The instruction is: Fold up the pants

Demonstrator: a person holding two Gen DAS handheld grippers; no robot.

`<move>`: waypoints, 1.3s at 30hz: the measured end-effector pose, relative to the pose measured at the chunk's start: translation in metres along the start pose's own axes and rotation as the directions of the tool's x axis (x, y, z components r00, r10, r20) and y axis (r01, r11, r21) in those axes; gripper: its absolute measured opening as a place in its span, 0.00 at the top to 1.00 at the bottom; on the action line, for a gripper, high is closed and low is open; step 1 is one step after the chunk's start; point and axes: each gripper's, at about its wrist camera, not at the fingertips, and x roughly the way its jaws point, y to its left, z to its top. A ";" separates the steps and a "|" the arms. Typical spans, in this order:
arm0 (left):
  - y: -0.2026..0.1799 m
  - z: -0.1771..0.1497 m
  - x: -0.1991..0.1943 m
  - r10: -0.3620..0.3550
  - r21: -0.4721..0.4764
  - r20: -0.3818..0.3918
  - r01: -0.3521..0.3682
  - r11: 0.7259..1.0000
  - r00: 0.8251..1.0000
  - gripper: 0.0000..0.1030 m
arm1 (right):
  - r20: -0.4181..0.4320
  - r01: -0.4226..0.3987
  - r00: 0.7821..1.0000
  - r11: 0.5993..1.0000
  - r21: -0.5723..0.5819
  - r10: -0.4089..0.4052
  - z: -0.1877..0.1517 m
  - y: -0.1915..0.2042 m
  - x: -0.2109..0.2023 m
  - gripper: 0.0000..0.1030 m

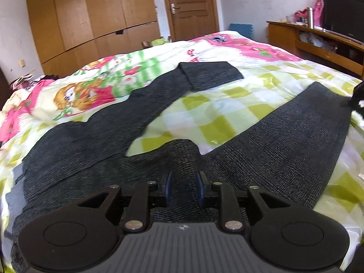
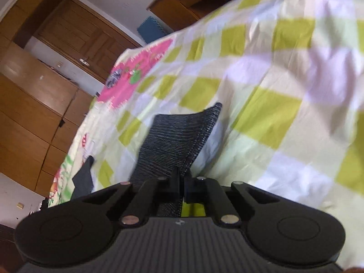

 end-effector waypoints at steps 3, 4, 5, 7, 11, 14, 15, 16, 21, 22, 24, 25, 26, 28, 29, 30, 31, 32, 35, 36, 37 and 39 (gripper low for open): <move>-0.004 0.000 0.000 -0.022 0.005 0.010 0.022 1.000 1.000 0.62 | 0.052 0.025 0.998 0.999 -0.029 -0.023 0.007 -0.009 -0.035 0.96; -0.004 -0.001 0.000 -0.029 0.002 0.008 0.029 1.000 1.000 0.62 | 0.056 0.066 0.996 0.996 -0.056 -0.063 0.009 -0.011 -0.038 0.95; -0.005 -0.001 0.002 -0.035 -0.002 0.006 0.035 0.999 0.999 0.61 | 0.043 0.117 0.993 0.989 -0.089 -0.114 0.010 -0.013 -0.039 0.90; -0.001 -0.003 0.000 -0.039 -0.008 0.006 0.039 0.999 0.999 0.61 | 0.025 0.199 0.980 0.972 -0.125 -0.198 0.010 -0.017 -0.043 0.89; 0.024 -0.007 -0.010 0.006 -0.018 0.036 -0.005 1.000 0.999 0.54 | 0.149 0.329 0.942 0.916 -0.232 -0.301 0.000 0.003 -0.066 0.77; 0.058 -0.011 -0.014 0.068 -0.025 0.050 -0.067 0.997 0.996 0.52 | 0.163 0.296 0.954 0.884 -0.362 -0.253 -0.014 0.046 -0.064 0.76; 0.073 -0.012 -0.015 0.089 -0.031 0.053 -0.087 0.996 0.995 0.51 | 0.143 0.263 0.964 0.866 -0.424 -0.222 -0.024 0.066 -0.062 0.74; 0.089 -0.013 -0.015 0.114 -0.038 0.055 -0.112 0.993 0.992 0.51 | 0.113 0.217 0.976 0.847 -0.486 -0.186 -0.036 0.087 -0.053 0.73; 0.175 -0.012 -0.006 0.246 -0.052 0.072 -0.243 0.969 0.967 0.42 | -0.209 -0.156 0.978 0.739 -0.655 0.020 -0.109 0.200 0.022 0.65; 0.196 -0.009 -0.001 0.271 -0.049 0.069 -0.268 0.962 0.960 0.40 | -0.269 -0.220 0.962 0.698 -0.681 0.040 -0.127 0.224 0.042 0.65; 0.236 -0.004 0.011 0.284 -0.051 0.048 -0.282 0.958 0.958 0.38 | -0.378 -0.331 0.924 0.609 -0.720 0.055 -0.163 0.273 0.081 0.65; 0.258 -0.001 0.019 0.282 -0.053 0.033 -0.281 0.958 0.959 0.38 | -0.435 -0.391 0.899 0.552 -0.737 0.057 -0.182 0.298 0.101 0.65; 0.275 0.000 0.027 0.285 -0.053 0.015 -0.283 0.958 0.959 0.38 | -0.484 -0.446 0.874 0.483 -0.754 0.052 -0.201 0.323 0.119 0.65; 0.311 0.004 0.046 0.276 -0.041 -0.034 -0.277 0.960 0.961 0.38 | -0.565 -0.537 0.825 0.331 -0.776 0.015 -0.238 0.368 0.152 0.65; 0.324 0.005 0.056 0.267 -0.039 -0.057 -0.269 0.962 0.962 0.37 | -0.593 -0.572 0.805 0.267 -0.776 0.000 -0.254 0.388 0.167 0.65; 0.338 0.006 0.065 0.242 -0.046 -0.085 -0.246 0.968 0.967 0.37 | -0.617 -0.600 0.787 0.204 -0.773 -0.022 -0.270 0.405 0.182 0.64; 0.352 0.008 0.075 0.203 -0.062 -0.114 -0.211 0.976 0.973 0.37 | -0.626 -0.616 0.778 0.147 -0.774 -0.040 -0.284 0.419 0.190 0.64; 0.362 0.009 0.084 0.162 -0.081 -0.141 -0.175 0.981 0.977 0.37 | -0.633 -0.627 0.773 0.097 -0.773 -0.047 -0.296 0.433 0.199 0.64; 0.385 0.011 0.117 0.038 -0.109 -0.226 -0.064 0.992 0.973 0.35 | -0.665 -0.671 0.739 -0.034 -0.740 -0.110 -0.327 0.460 0.217 0.57; 0.389 0.012 0.126 0.022 -0.094 -0.245 -0.047 0.994 0.969 0.30 | -0.665 -0.676 0.735 -0.064 -0.735 -0.132 -0.335 0.464 0.222 0.56; 0.390 0.011 0.135 -0.003 -0.083 -0.271 -0.020 0.996 0.963 0.28 | -0.663 -0.678 0.733 -0.091 -0.729 -0.151 -0.344 0.468 0.227 0.56; 0.394 0.009 0.150 -0.051 -0.106 -0.323 0.018 0.994 0.945 0.27 | -0.644 -0.668 0.744 -0.151 -0.729 -0.180 -0.358 0.474 0.236 0.56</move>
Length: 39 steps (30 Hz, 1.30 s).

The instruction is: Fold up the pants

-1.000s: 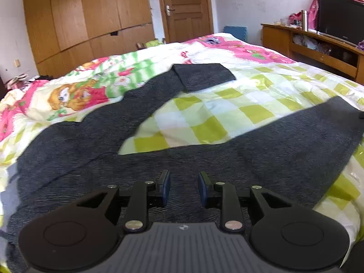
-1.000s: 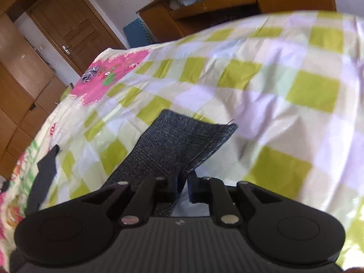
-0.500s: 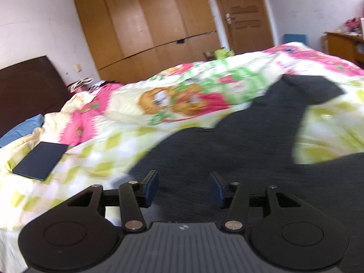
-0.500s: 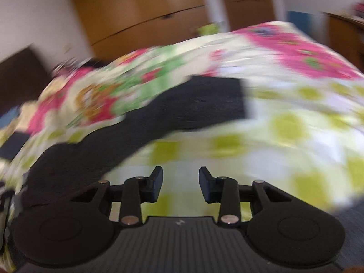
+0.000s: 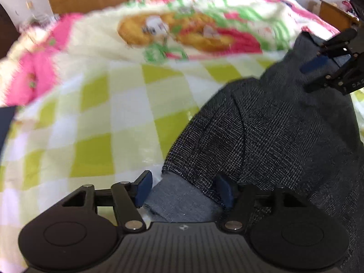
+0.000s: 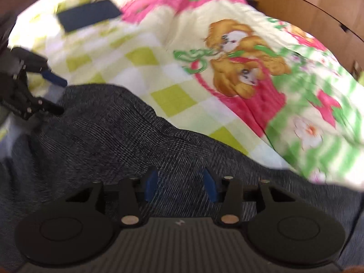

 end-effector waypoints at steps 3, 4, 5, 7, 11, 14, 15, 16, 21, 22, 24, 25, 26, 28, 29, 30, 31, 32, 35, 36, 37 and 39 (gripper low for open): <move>-0.007 0.003 0.001 0.000 0.032 -0.024 0.001 0.999 1.000 0.46 | -0.041 0.043 0.998 0.997 -0.070 -0.046 0.006 0.003 0.017 0.56; -0.012 0.002 -0.003 0.013 0.051 -0.020 -0.012 0.999 1.000 0.50 | -0.043 0.049 0.998 0.995 -0.087 -0.053 0.007 0.003 0.020 0.56; -0.019 -0.001 -0.008 0.021 0.091 -0.012 -0.020 0.996 1.000 0.57 | -0.042 0.059 0.997 0.992 -0.107 -0.064 0.009 0.003 0.022 0.55; -0.031 -0.006 -0.021 0.033 0.164 0.004 -0.034 0.986 0.999 0.78 | -0.039 0.077 0.996 0.985 -0.155 -0.084 0.015 0.004 0.027 0.50; -0.036 -0.011 -0.044 -0.039 0.168 0.031 0.033 0.985 0.999 0.79 | -0.073 0.089 0.991 0.965 -0.245 -0.110 0.026 -0.001 0.042 0.41; -0.031 -0.012 -0.046 -0.065 0.142 0.054 0.057 0.988 0.996 0.79 | -0.141 0.027 0.988 0.969 -0.247 -0.063 0.038 -0.006 0.054 0.44; -0.028 -0.014 -0.044 -0.063 0.127 0.058 0.055 0.990 0.996 0.79 | -0.162 0.018 0.985 0.969 -0.247 -0.060 0.040 -0.008 0.059 0.44; -0.024 -0.015 -0.042 -0.063 0.114 0.062 0.056 0.992 0.996 0.79 | -0.178 0.012 0.983 0.971 -0.237 -0.056 0.042 -0.009 0.062 0.46; -0.015 -0.023 -0.040 -0.043 0.064 0.092 0.037 0.997 0.995 0.79 | -0.189 0.018 0.980 0.978 -0.209 -0.058 0.031 0.002 0.058 0.97; -0.018 -0.024 -0.040 -0.026 0.075 0.097 0.019 0.997 0.995 0.79 | -0.184 0.044 0.979 0.973 -0.225 -0.087 0.026 0.007 0.055 0.98; -0.028 -0.027 -0.039 0.015 0.103 0.110 -0.026 0.994 0.994 0.79 | -0.177 0.072 0.977 0.970 -0.231 -0.115 0.017 0.014 0.047 0.99; -0.034 -0.029 -0.040 0.034 0.113 0.121 -0.048 0.992 0.992 0.79 | -0.168 0.089 0.977 0.970 -0.224 -0.129 0.013 0.016 0.039 0.99; -0.038 -0.031 -0.041 0.048 0.118 0.131 -0.063 0.991 0.990 0.79 | -0.152 0.099 0.979 0.972 -0.212 -0.133 0.009 0.018 0.030 0.99; -0.046 -0.035 -0.049 0.055 0.116 0.156 -0.073 0.991 0.986 0.79 | -0.110 0.115 0.984 0.976 -0.185 -0.136 0.003 0.019 0.008 0.99; -0.047 -0.038 -0.056 0.049 0.107 0.165 -0.068 0.992 0.985 0.79 | -0.085 0.103 0.989 0.980 -0.169 -0.118 0.000 0.019 -0.004 0.99; -0.049 -0.039 -0.063 0.029 0.091 0.170 -0.045 0.995 0.985 0.84 | -0.057 0.083 0.994 0.985 -0.153 -0.092 -0.004 0.018 -0.016 0.99; -0.051 -0.040 -0.069 -0.010 0.077 0.169 -0.003 0.997 0.985 0.86 | -0.043 0.082 0.995 0.986 -0.142 -0.089 -0.007 0.018 -0.026 0.98; -0.055 -0.041 -0.076 -0.050 0.070 0.170 0.039 0.997 0.984 0.86 | -0.036 0.091 0.995 0.985 -0.147 -0.097 -0.010 0.020 -0.032 0.97; -0.080 -0.047 -0.087 -0.048 0.166 0.161 0.021 0.986 0.986 0.86 | -0.007 0.117 0.993 0.971 -0.209 -0.122 -0.008 0.029 -0.039 0.92; -0.084 -0.048 -0.088 -0.044 0.182 0.154 0.015 0.983 0.987 0.86 | -0.003 0.121 0.992 0.969 -0.215 -0.125 -0.003 0.030 -0.037 0.87; -0.086 -0.048 -0.087 -0.021 0.185 0.157 -0.009 0.983 0.987 0.85 | 0.004 0.125 0.992 0.968 -0.216 -0.127 0.001 0.031 -0.035 0.84; -0.081 -0.046 -0.087 0.035 0.150 0.177 -0.062 0.987 0.984 0.84 | 0.008 0.117 0.993 0.970 -0.213 -0.118 0.009 0.033 -0.028 0.79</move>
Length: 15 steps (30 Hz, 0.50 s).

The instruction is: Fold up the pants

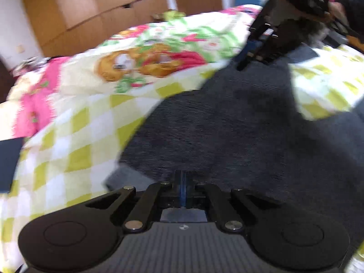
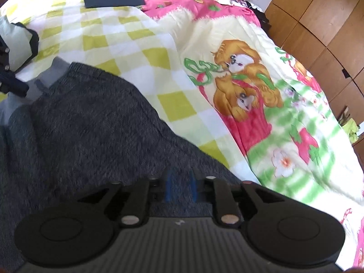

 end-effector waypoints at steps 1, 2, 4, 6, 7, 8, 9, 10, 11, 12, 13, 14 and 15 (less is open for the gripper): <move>0.008 0.001 -0.001 0.017 -0.014 0.023 -0.017 1.000 1.000 0.84 | 0.007 -0.004 1.000 1.000 0.002 0.004 0.002 0.002 0.002 0.79; 0.014 0.000 -0.002 0.033 -0.019 0.040 -0.032 0.999 0.999 0.79 | 0.010 -0.012 1.000 1.000 0.001 0.012 0.005 0.004 0.006 0.78; 0.030 0.003 0.009 0.025 -0.001 0.015 -0.025 1.000 1.000 0.57 | 0.004 -0.029 1.000 1.000 -0.004 0.029 0.007 0.009 0.014 0.75; 0.044 0.003 0.025 0.041 0.012 -0.028 -0.040 0.999 0.999 0.41 | -0.003 -0.039 0.999 0.999 -0.009 0.039 0.010 0.015 0.020 0.73; 0.052 0.003 0.034 0.062 0.012 -0.051 -0.061 0.998 0.997 0.41 | -0.005 -0.046 0.999 0.999 -0.009 0.046 0.010 0.016 0.023 0.73; 0.057 0.001 0.040 0.083 0.010 -0.065 -0.083 0.997 0.994 0.41 | -0.010 -0.053 0.999 0.999 -0.010 0.053 0.012 0.017 0.025 0.73; 0.062 0.000 0.044 0.093 0.006 -0.081 -0.093 0.996 0.992 0.41 | -0.009 -0.059 0.998 0.998 -0.011 0.059 0.012 0.019 0.026 0.73; 0.069 -0.001 0.048 0.068 -0.015 -0.093 -0.070 0.997 0.993 0.40 | -0.005 -0.067 0.998 0.998 -0.009 0.067 0.013 0.019 0.028 0.73; 0.073 -0.002 0.050 0.034 -0.053 -0.100 -0.039 0.998 0.994 0.41 | -0.004 -0.073 0.997 0.997 -0.005 0.073 0.014 0.020 0.030 0.73; 0.075 -0.002 0.053 -0.007 -0.087 -0.103 -0.002 0.996 0.995 0.43 | -0.005 -0.072 0.997 0.997 -0.003 0.072 0.015 0.019 0.033 0.73; 0.074 0.000 0.056 -0.045 -0.094 -0.104 0.035 0.995 0.994 0.43 | -0.007 -0.066 0.998 0.998 0.000 0.066 0.016 0.020 0.035 0.73; 0.072 0.003 0.061 -0.054 -0.084 -0.109 0.045 0.995 0.993 0.43 | -0.011 -0.062 0.998 0.998 0.002 0.062 0.017 0.018 0.038 0.73; 0.071 0.005 0.067 -0.068 -0.076 -0.120 0.060 0.995 0.990 0.44 | -0.016 -0.063 0.998 0.998 0.000 0.063 0.018 0.018 0.041 0.73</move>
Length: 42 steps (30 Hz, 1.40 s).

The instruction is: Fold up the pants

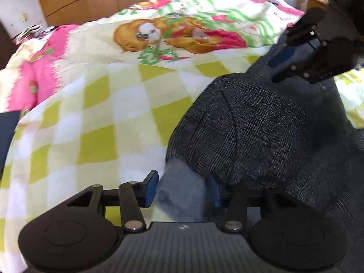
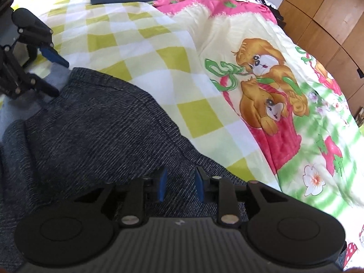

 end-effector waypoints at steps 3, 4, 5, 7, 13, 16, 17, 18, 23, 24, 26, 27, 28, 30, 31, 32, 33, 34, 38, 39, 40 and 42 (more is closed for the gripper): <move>-0.001 0.011 0.010 -0.031 -0.023 -0.039 0.030 0.999 0.999 0.65 | -0.008 0.020 1.000 0.999 -0.028 -0.020 0.003 -0.002 0.002 0.73; -0.008 0.012 0.003 -0.018 0.029 -0.029 0.019 0.999 0.999 0.75 | -0.010 0.019 1.000 0.999 -0.040 -0.019 0.003 -0.003 0.001 0.73; -0.014 0.012 -0.006 -0.018 0.076 -0.016 0.019 0.997 1.000 0.79 | -0.013 0.015 1.000 0.998 -0.059 -0.015 0.004 -0.003 0.000 0.68; -0.024 0.008 -0.033 -0.074 0.111 0.014 0.072 0.991 0.997 0.79 | -0.020 0.008 1.000 0.993 -0.115 -0.010 0.005 -0.003 -0.001 0.57; -0.071 -0.008 -0.103 -0.167 0.219 0.099 0.142 0.965 0.981 0.79 | -0.032 0.043 0.998 0.944 -0.327 -0.056 0.010 0.014 0.000 0.49; -0.100 -0.016 -0.121 -0.241 0.293 0.088 0.206 0.934 0.967 0.79 | -0.048 0.056 0.995 0.906 -0.419 -0.084 0.009 0.020 -0.002 0.40; -0.110 -0.022 -0.125 -0.256 0.320 0.072 0.221 0.921 0.964 0.79 | -0.053 0.056 0.995 0.893 -0.446 -0.088 0.007 0.021 -0.004 0.39; -0.120 -0.030 -0.127 -0.266 0.342 0.057 0.232 0.911 0.962 0.79 | -0.059 0.060 0.993 0.875 -0.480 -0.100 0.003 0.023 -0.005 0.39; -0.127 -0.048 -0.119 -0.268 0.294 0.028 0.248 0.923 0.963 0.85 | -0.179 0.079 0.971 0.918 -0.390 -0.159 -0.028 0.017 0.003 0.96; -0.126 -0.050 -0.116 -0.239 0.285 0.034 0.220 0.933 0.970 0.85 | -0.176 0.097 0.970 0.932 -0.349 -0.167 -0.036 0.017 -0.002 0.96; -0.123 -0.053 -0.112 -0.178 0.260 0.048 0.160 0.952 0.983 0.85 | -0.163 0.124 0.973 0.967 -0.221 -0.162 -0.044 0.014 -0.017 0.96; -0.120 -0.052 -0.109 -0.145 0.244 0.053 0.128 0.961 0.988 0.85 | -0.149 0.135 0.976 0.978 -0.159 -0.159 -0.046 0.013 -0.028 0.96; -0.117 -0.051 -0.108 -0.117 0.229 0.063 0.100 0.968 0.991 0.85 | -0.133 0.143 0.979 0.984 -0.103 -0.156 -0.047 0.013 -0.043 0.96; -0.114 -0.053 -0.114 -0.066 0.196 0.102 0.045 0.980 0.993 0.84 | -0.107 0.146 0.983 0.989 -0.015 -0.146 -0.050 0.017 -0.076 0.96; -0.116 -0.057 -0.122 -0.042 0.188 0.128 0.018 0.982 0.991 0.84 | -0.098 0.148 0.984 0.989 0.004 -0.147 -0.052 0.021 -0.093 0.96; -0.119 -0.063 -0.130 -0.023 0.188 0.158 -0.007 0.982 0.987 0.82 | -0.096 0.154 0.984 0.988 0.014 -0.151 -0.057 0.029 -0.109 0.96; -0.126 -0.070 -0.138 -0.010 0.190 0.182 -0.025 0.982 0.983 0.76 | -0.097 0.155 0.984 0.988 0.030 -0.151 -0.063 0.038 -0.126 0.96; -0.134 -0.079 -0.146 0.002 0.194 0.201 -0.042 0.980 0.980 0.72 | -0.100 0.148 0.985 0.988 0.042 -0.143 -0.071 0.049 -0.141 0.96; -0.162 -0.117 -0.163 -0.050 0.120 0.231 0.022 0.992 0.972 0.57 | -0.122 0.109 0.988 0.987 0.116 -0.095 -0.111 0.100 -0.193 0.96; -0.172 -0.128 -0.163 -0.035 0.097 0.239 0.012 0.995 0.970 0.55 | -0.126 0.095 0.989 0.984 0.152 -0.076 -0.121 0.111 -0.200 0.96; -0.184 -0.139 -0.161 -0.017 0.083 0.234 -0.003 0.997 0.972 0.55 | -0.126 0.083 0.990 0.979 0.186 -0.060 -0.128 0.119 -0.205 0.96; -0.212 -0.158 -0.161 0.064 0.105 0.257 -0.093 0.990 0.964 0.55 | -0.127 0.079 0.991 0.970 0.231 -0.050 -0.137 0.133 -0.209 0.96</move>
